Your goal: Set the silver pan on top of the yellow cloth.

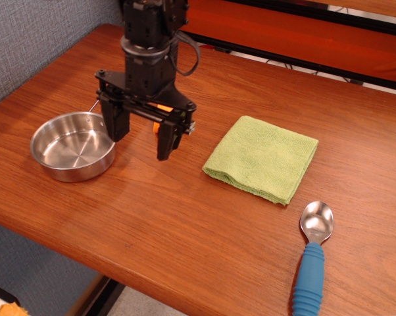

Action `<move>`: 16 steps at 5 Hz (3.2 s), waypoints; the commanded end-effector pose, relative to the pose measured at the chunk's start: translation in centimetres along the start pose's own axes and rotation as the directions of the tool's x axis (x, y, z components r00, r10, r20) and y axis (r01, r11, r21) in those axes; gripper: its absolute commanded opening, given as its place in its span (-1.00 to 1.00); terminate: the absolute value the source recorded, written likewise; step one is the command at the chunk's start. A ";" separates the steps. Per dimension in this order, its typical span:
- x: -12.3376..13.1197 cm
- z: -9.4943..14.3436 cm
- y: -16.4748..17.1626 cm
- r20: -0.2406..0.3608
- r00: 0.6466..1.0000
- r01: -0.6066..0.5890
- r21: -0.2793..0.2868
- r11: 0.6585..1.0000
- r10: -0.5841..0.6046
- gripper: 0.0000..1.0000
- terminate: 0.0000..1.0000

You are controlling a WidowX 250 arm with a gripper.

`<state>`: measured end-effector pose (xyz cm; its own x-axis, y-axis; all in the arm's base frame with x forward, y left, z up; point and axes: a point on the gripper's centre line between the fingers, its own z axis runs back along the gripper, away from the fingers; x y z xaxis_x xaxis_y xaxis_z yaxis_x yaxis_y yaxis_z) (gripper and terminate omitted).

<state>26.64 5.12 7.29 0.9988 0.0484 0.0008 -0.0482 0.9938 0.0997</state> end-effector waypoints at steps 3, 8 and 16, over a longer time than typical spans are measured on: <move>1.3 -4.3 4.0 0.003 1.000 0.018 0.019 1.000 -0.019 1.00 -1.00; 0.5 -6.4 5.6 -0.003 1.000 -0.016 -0.029 0.999 0.016 -1.00 -1.00; 3.5 3.5 -11.3 0.214 0.909 0.359 0.038 0.933 -0.359 -1.00 -1.00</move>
<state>31.31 -6.16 7.75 0.9356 -0.3289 0.1286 0.3150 0.9418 0.1170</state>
